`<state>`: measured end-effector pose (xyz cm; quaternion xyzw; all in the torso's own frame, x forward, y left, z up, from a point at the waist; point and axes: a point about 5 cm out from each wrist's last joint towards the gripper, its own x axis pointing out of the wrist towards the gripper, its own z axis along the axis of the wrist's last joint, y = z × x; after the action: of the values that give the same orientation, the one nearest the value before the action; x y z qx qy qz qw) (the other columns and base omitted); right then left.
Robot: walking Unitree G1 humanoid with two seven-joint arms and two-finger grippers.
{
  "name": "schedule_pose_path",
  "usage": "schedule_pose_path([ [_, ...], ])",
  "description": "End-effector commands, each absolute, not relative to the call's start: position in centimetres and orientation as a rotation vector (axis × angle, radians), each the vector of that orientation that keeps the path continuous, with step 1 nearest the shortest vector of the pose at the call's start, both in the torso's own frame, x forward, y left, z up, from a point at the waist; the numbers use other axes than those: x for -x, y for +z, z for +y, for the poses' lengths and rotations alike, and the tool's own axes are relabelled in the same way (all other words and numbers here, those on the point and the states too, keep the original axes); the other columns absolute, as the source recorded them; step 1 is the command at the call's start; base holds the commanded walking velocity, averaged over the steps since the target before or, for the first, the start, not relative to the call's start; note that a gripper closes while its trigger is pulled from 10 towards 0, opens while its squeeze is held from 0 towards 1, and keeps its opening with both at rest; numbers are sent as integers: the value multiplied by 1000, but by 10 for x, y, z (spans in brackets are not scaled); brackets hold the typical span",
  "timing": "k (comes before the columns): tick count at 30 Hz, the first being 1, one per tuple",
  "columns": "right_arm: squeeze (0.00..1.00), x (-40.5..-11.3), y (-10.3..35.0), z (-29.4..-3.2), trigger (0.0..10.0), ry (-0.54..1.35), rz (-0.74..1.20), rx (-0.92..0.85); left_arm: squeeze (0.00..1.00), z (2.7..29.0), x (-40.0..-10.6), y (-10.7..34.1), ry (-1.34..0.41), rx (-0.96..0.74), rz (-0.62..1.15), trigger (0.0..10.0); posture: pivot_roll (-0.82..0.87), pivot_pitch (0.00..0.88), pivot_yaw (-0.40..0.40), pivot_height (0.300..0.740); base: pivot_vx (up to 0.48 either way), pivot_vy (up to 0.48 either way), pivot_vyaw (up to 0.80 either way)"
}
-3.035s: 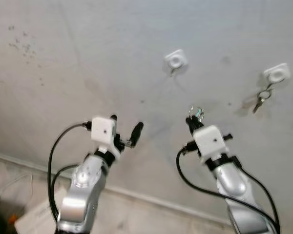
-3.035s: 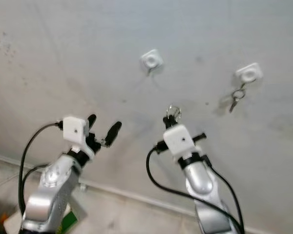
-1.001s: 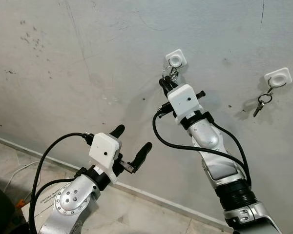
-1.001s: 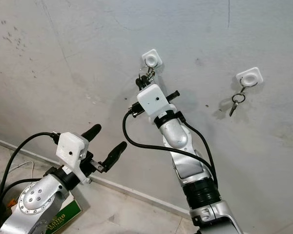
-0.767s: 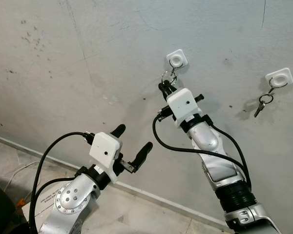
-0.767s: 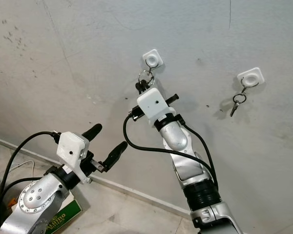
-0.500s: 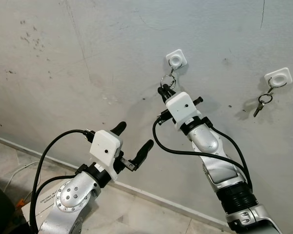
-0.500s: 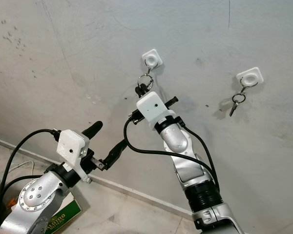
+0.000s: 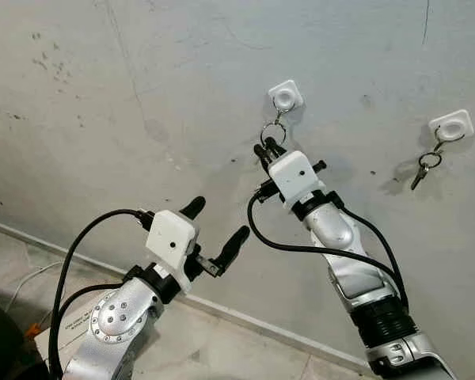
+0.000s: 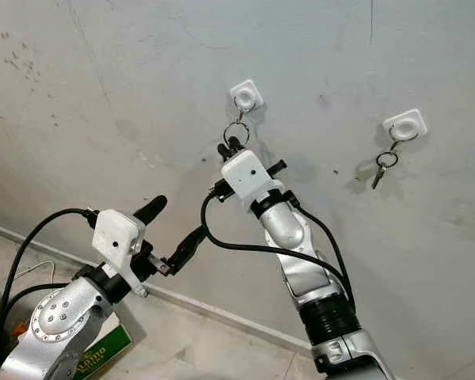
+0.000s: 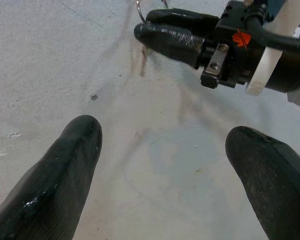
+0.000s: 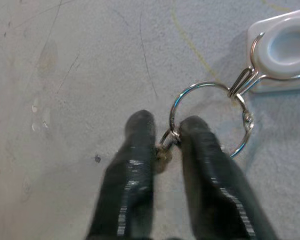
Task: Hang keys on a hook
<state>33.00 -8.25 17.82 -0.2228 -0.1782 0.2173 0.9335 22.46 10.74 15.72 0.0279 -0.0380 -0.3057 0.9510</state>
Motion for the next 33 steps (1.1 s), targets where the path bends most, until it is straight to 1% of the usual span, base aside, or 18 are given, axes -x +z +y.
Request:
schedule_pose_path([
  [1, 1000, -328, 166, -84, 10000, 459, -318, 467, 0, 108, -226, 158, -623, -59, -83, 10000, 131, 29, 31, 740, 0, 0, 0],
  [13, 1000, -330, 158, -91, 10000, 428, -294, 485, 0, 110, -230, 164, -585, -56, -125, 10000, 129, 24, 29, 740, 0, 0, 0],
  [15, 1000, -331, 160, -93, 10000, 402, -311, 484, 0, 112, -233, 169, -558, -48, -147, 10000, 130, 24, 28, 740, 0, 0, 0],
  [24, 1000, -330, 169, -99, 10000, 333, -396, 525, 0, 111, -233, 172, -544, -43, -166, 10000, 134, 15, 25, 740, 0, 0, 0],
  [33, 1000, -330, 172, -99, 10000, 323, -426, 519, 0, 112, -234, 172, -536, -40, -167, 10000, 135, 12, 24, 740, 0, 0, 0],
])
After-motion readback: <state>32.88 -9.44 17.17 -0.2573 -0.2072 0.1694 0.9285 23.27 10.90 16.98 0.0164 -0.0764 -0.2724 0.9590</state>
